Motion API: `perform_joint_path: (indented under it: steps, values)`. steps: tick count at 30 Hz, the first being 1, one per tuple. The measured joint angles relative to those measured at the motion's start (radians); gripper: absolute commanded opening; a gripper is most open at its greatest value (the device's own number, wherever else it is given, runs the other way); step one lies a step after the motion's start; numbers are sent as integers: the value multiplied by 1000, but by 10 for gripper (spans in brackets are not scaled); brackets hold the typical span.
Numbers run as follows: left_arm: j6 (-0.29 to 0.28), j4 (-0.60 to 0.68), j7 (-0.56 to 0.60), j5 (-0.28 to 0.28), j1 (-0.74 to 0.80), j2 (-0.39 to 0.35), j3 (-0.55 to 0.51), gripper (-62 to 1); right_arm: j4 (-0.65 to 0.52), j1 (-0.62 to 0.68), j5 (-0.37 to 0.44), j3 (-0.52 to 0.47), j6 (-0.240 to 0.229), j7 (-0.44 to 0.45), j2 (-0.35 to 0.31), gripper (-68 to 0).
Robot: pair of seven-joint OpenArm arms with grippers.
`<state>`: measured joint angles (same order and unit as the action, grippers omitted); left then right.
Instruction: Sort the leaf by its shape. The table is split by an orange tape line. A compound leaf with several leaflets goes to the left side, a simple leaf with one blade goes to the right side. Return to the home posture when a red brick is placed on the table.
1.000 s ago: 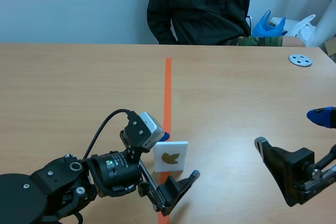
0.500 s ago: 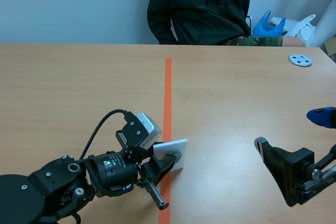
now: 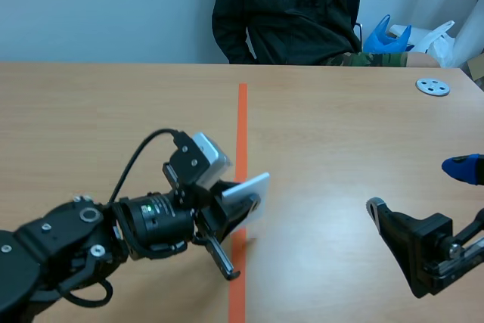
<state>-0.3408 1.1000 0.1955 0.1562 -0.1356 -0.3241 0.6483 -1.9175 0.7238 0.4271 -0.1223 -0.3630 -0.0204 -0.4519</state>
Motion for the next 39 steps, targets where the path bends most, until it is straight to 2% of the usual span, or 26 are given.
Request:
perform_joint_path:
  steps: [3, 5, 10, 13, 19, 23, 27, 39]
  values:
    - [1, 105, -48, 59, 21, -26, -84, -580, 0, 0, 0, 0, 0, 0, 0, 4]
    - [5, 149, -81, 75, 40, -32, -155, -580, 0, 0, 0, 0, 0, 0, 0, 4]
    - [13, 175, -112, 113, 73, -31, -326, -580, 0, 0, 0, 0, 0, 0, 0, 4]
    - [58, 172, -133, 141, 75, -31, -405, -580, 0, 0, 0, 0, 0, 0, 0, 4]
    - [138, 157, -146, 145, 74, -44, -520, -579, 0, 0, 0, 0, 0, 0, 0, 4]
    - [196, 99, -146, 230, 74, -70, -542, -579, 0, 0, 0, 0, 0, 0, 0, 4]
    - [237, -8, -103, 278, 73, -90, -558, -577, 0, 0, 0, 0, 0, 0, 0, 4]
    - [243, -344, 27, 288, -62, -99, -558, -577, 0, 0, 0, 0, 0, 0, 0, 4]
